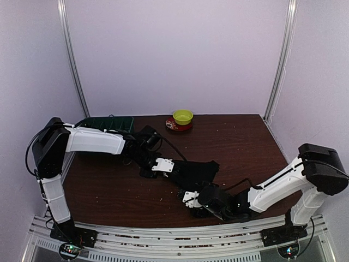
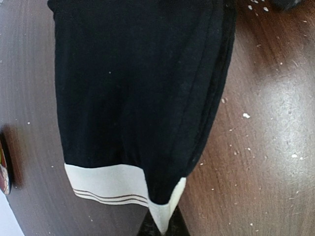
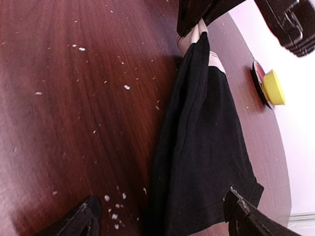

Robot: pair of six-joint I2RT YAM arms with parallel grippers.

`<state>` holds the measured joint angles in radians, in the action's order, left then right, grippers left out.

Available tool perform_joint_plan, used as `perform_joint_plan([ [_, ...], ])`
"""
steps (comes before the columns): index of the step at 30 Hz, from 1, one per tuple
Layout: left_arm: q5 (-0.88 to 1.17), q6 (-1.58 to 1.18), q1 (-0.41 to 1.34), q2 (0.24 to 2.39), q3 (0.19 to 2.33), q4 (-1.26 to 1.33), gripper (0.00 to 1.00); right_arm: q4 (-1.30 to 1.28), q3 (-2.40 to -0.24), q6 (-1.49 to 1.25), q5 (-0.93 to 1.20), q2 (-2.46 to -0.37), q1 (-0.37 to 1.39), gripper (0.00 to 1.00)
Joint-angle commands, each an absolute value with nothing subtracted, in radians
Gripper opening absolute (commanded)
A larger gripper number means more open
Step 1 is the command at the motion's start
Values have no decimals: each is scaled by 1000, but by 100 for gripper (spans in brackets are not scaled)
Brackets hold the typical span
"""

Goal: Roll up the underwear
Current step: Pick up the underwear from the center of the board.

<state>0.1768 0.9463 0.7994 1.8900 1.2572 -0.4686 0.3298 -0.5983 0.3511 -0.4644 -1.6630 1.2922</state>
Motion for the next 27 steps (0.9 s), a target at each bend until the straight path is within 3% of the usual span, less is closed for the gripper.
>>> perform_joint_plan([
  [1,213,934,796,1918,1290,-508,0,292,-681,380,-642,-1791,1313,89],
  [8,216,940,796,1918,1307,-536,0,199,-802,406,-798,-1957,1311,83],
  [13,211,958,791,1891,1289,-544,0,55,-813,327,-812,-1958,1270,62],
  [19,207,971,774,1881,1280,-560,0,-71,-808,263,-700,-1877,1256,44],
  [27,206,985,760,1867,1250,-560,0,-202,-820,219,-509,-1800,1256,12],
])
